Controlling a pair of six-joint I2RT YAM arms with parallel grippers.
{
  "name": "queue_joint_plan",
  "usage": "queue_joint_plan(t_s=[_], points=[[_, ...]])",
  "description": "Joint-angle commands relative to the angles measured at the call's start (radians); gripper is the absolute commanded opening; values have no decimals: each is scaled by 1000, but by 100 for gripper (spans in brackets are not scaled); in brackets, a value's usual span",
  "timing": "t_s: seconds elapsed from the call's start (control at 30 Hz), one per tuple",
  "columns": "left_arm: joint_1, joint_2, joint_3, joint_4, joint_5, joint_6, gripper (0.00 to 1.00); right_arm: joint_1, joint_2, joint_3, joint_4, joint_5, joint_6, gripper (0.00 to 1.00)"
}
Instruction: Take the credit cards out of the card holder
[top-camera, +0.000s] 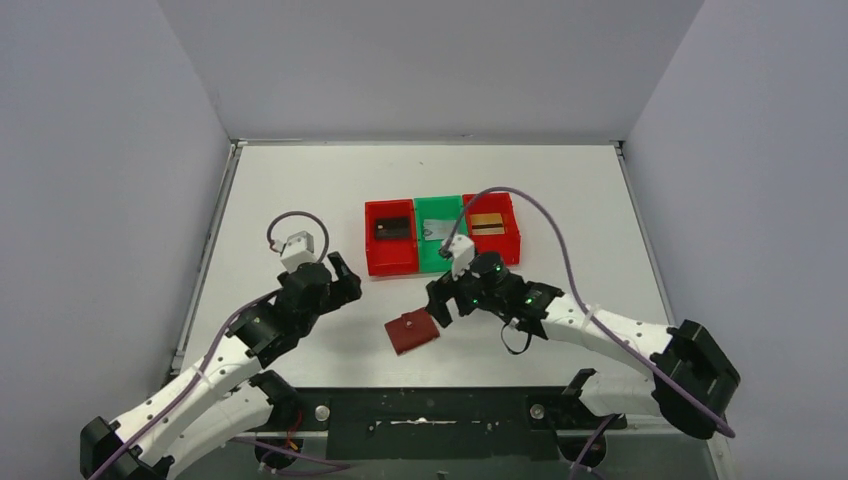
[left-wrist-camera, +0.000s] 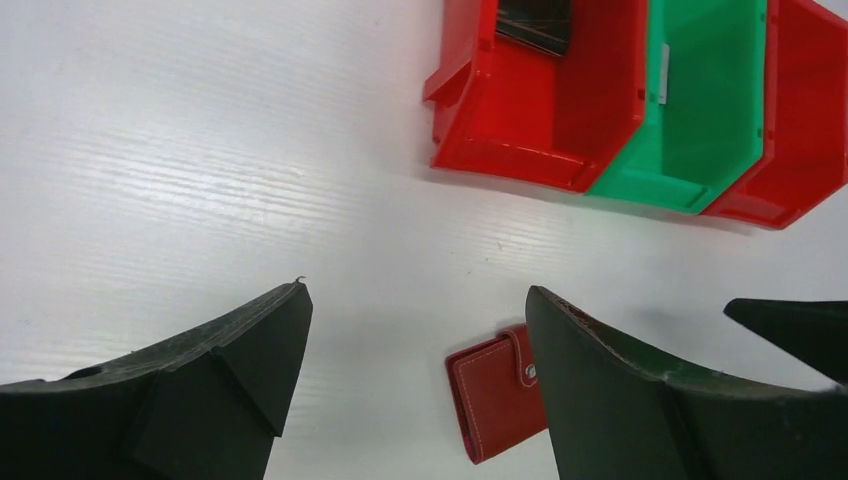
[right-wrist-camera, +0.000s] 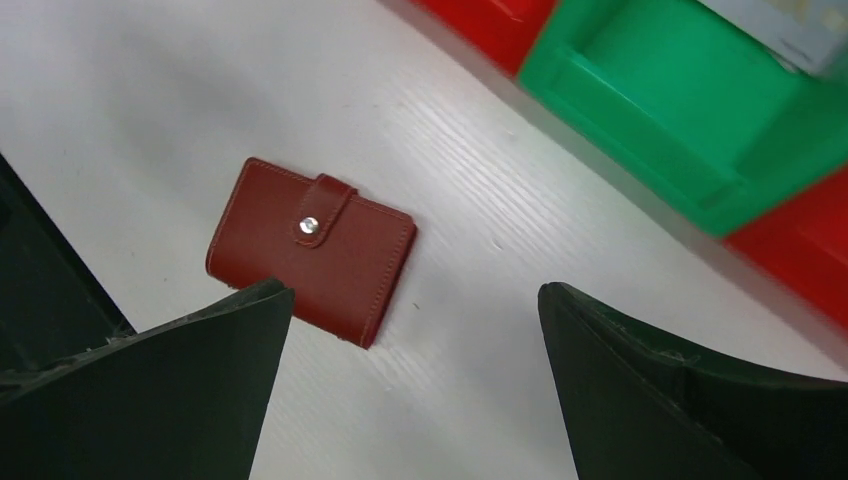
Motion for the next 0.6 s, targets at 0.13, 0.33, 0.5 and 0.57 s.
queue_joint_plan(t_s=[0.13,0.33,0.5,0.57], points=[[14,-110,-6,-137,-74,-121,79,158,214,96,211,-15,-381,99],[13,-126,10,-158,-79,-120,79,155,342,172,156,-118,-409,100],[15,-129,11,-157,-83,-122,79,154,378,173,129,-138,-430,100],[16,-130,12,-163,-80,-121,79,148,377,161,136,-126,-428,99]])
